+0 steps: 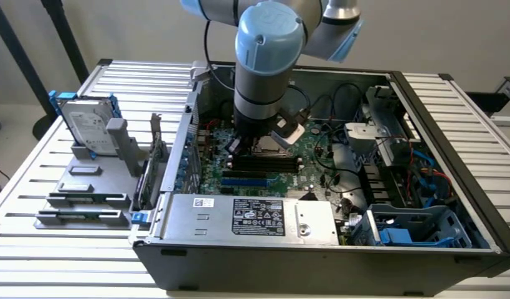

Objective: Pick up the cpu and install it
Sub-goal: 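Install the second cpu locking lever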

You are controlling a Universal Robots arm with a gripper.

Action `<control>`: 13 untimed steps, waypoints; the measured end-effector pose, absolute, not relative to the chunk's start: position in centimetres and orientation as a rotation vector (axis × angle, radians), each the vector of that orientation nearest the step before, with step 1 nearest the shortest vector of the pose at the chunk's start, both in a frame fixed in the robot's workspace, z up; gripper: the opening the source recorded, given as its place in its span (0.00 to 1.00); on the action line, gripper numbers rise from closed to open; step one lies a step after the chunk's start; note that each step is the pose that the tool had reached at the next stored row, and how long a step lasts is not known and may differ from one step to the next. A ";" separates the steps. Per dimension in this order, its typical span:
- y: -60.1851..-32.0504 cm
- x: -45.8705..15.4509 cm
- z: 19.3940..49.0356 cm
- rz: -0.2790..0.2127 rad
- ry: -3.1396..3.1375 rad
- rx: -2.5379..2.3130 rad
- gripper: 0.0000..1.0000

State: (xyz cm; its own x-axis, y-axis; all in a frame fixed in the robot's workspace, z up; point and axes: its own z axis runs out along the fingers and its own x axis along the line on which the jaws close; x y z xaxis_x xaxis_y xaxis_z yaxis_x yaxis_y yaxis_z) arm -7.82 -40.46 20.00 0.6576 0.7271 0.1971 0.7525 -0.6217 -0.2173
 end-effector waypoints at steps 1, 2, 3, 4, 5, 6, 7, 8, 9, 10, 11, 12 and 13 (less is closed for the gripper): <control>-40.5 -7.8 20.0 -0.130 -1.187 -2.595 0.11; -40.5 -7.8 20.0 -0.131 -1.186 -2.594 0.11; -40.5 -7.8 20.0 -0.133 -1.185 -2.591 0.11; -40.5 -7.8 20.0 -0.136 -1.184 -2.587 0.11; -40.5 -7.8 20.0 -0.139 -1.182 -2.583 0.11; -40.5 -7.8 20.0 -0.141 -1.180 -2.580 0.11; -40.6 -7.8 20.0 -0.142 -1.180 -2.578 0.11; -40.6 -7.8 20.0 -0.142 -1.179 -2.577 0.11; -40.6 -7.8 20.0 -0.143 -1.179 -2.577 0.11; -40.6 -7.8 20.0 -0.143 -1.179 -2.577 0.11; -40.6 -7.8 19.9 -0.143 -1.179 -2.577 0.11; -40.6 -7.8 19.9 -0.142 -1.179 -2.577 0.11; -40.6 -7.8 19.9 -0.142 -1.179 -2.577 0.11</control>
